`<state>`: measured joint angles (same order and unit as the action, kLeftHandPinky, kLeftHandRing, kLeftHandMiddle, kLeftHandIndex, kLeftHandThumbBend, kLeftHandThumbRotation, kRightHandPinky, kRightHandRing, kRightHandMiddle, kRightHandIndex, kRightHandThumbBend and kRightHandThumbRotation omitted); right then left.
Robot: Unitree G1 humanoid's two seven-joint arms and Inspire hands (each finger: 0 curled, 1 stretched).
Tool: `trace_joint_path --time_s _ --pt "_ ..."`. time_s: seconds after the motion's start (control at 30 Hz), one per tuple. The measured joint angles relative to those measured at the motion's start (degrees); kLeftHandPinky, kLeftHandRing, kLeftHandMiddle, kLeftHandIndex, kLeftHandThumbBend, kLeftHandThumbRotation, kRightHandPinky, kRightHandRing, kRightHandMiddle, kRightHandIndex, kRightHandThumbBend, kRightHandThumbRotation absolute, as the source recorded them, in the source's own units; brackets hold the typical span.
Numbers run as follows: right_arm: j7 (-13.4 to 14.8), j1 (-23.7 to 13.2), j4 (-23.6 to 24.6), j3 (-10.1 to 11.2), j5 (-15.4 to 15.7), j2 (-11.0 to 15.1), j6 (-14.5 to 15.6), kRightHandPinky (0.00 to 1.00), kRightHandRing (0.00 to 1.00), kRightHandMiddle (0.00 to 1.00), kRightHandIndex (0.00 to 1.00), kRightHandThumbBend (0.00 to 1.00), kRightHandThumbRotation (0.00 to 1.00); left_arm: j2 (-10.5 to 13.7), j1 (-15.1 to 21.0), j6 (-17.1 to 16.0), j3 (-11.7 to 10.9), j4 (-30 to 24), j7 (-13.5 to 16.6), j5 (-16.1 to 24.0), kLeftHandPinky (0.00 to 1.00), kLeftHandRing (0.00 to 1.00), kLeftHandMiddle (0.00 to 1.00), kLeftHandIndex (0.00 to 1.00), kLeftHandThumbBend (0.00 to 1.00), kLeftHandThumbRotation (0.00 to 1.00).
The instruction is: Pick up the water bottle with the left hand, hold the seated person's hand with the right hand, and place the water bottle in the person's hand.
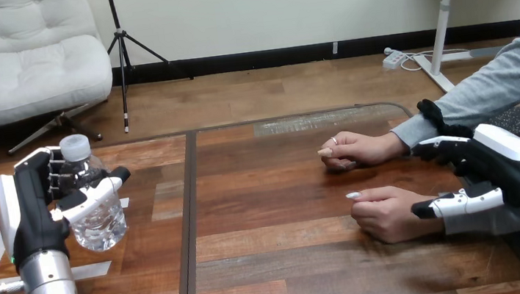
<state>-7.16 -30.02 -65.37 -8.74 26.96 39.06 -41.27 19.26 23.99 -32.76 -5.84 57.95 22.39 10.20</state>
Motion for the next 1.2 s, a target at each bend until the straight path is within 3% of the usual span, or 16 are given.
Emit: trace_joint_path --time_s 0.37,0.7,1.2 --pt "-0.4 0.0 0.0 -0.3 0.1 0.3 0.6 0.75 0.85 0.87 0.86 0.96 0.44 0.0 -0.6 0.0 0.0 -0.2 0.0 -0.4 0.38 0.4 0.44 0.44 0.72 0.0" --pt "-0.8 0.0 0.1 -0.4 0.2 0.4 3.0 0.72 0.84 0.88 0.87 1.0 0.36 0.0 -1.0 0.2 0.0 -0.4 -0.2 -0.6 0.37 0.4 0.44 0.44 0.72 0.0" --pt "-0.9 -0.6 0.2 -1.0 1.1 1.5 4.4 0.71 0.84 0.88 0.86 1.0 0.37 0.0 -1.4 0.6 0.0 -1.5 -0.2 -0.6 0.38 0.4 0.44 0.44 0.72 0.0"
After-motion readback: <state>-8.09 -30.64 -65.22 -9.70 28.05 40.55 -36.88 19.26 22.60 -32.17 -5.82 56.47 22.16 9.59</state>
